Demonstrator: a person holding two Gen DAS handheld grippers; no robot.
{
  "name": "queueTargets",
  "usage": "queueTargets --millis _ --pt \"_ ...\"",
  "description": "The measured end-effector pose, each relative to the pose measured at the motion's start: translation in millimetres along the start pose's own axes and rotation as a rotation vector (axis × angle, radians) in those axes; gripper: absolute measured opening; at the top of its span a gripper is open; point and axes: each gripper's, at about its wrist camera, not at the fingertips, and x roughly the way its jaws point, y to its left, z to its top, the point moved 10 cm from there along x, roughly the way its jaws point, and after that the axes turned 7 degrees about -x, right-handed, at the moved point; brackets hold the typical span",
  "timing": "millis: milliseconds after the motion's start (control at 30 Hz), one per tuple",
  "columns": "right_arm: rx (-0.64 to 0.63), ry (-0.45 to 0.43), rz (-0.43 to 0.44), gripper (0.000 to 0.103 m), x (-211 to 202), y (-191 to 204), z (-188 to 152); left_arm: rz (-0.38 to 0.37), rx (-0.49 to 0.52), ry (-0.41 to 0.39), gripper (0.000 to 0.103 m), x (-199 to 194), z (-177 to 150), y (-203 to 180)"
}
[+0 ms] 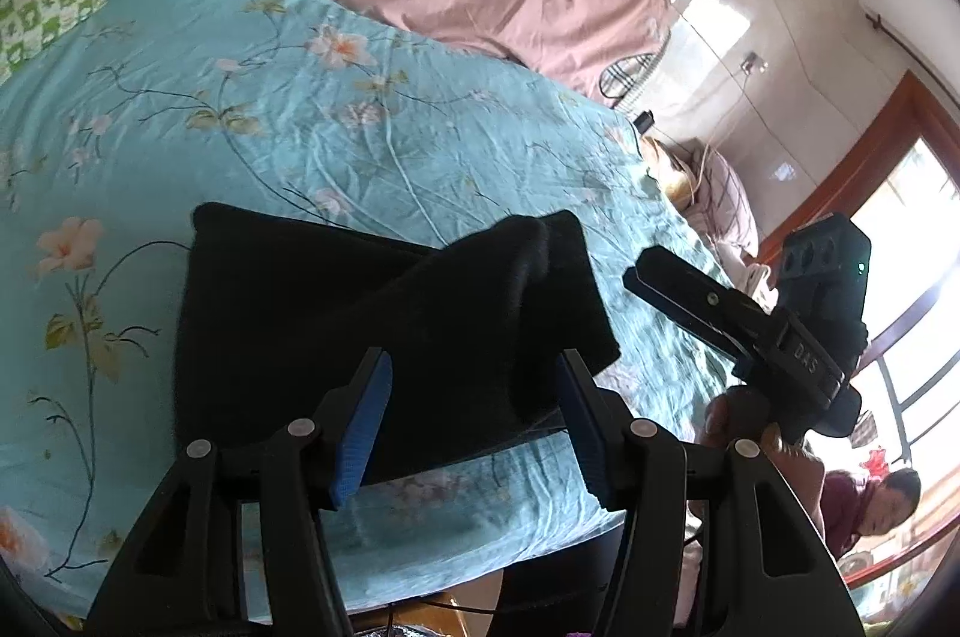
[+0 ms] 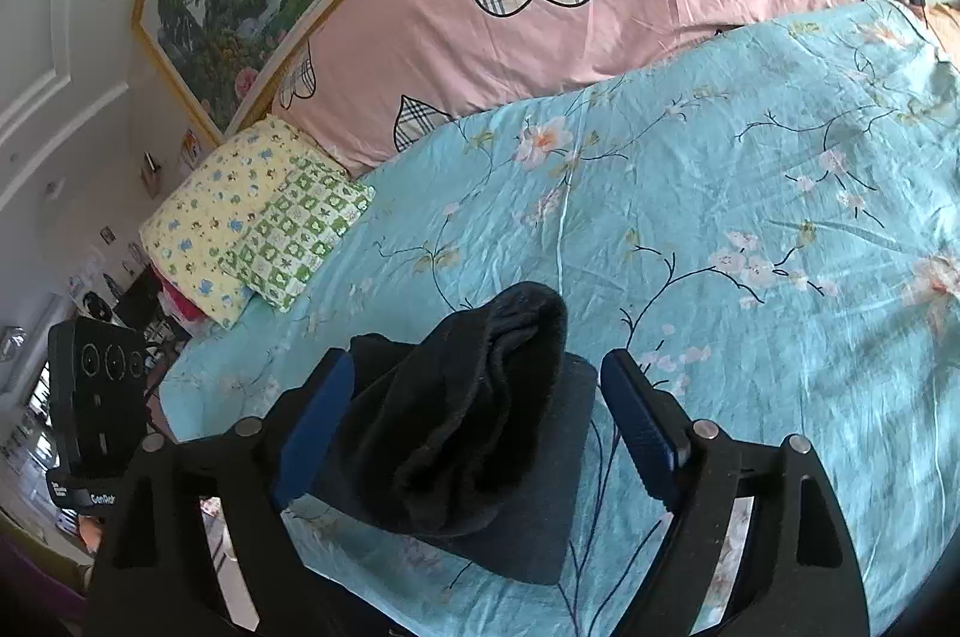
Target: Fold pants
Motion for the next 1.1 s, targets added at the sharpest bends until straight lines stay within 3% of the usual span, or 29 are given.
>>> queueTargets --millis 533,900,1100 --pt "0.075 0.059 -0.115 0.087 15 1 -14 0.082 -0.128 -0.057 0.063 -23 14 64" --pt "0.116 0.034 -0.136 0.093 21 -3 -19 0.112 -0.177 -0.039 0.068 -15 16 92" --pt "0.15 0.086 -0.14 0.095 33 -8 -29 0.118 -0.174 -0.02 0.069 -2 21 98"
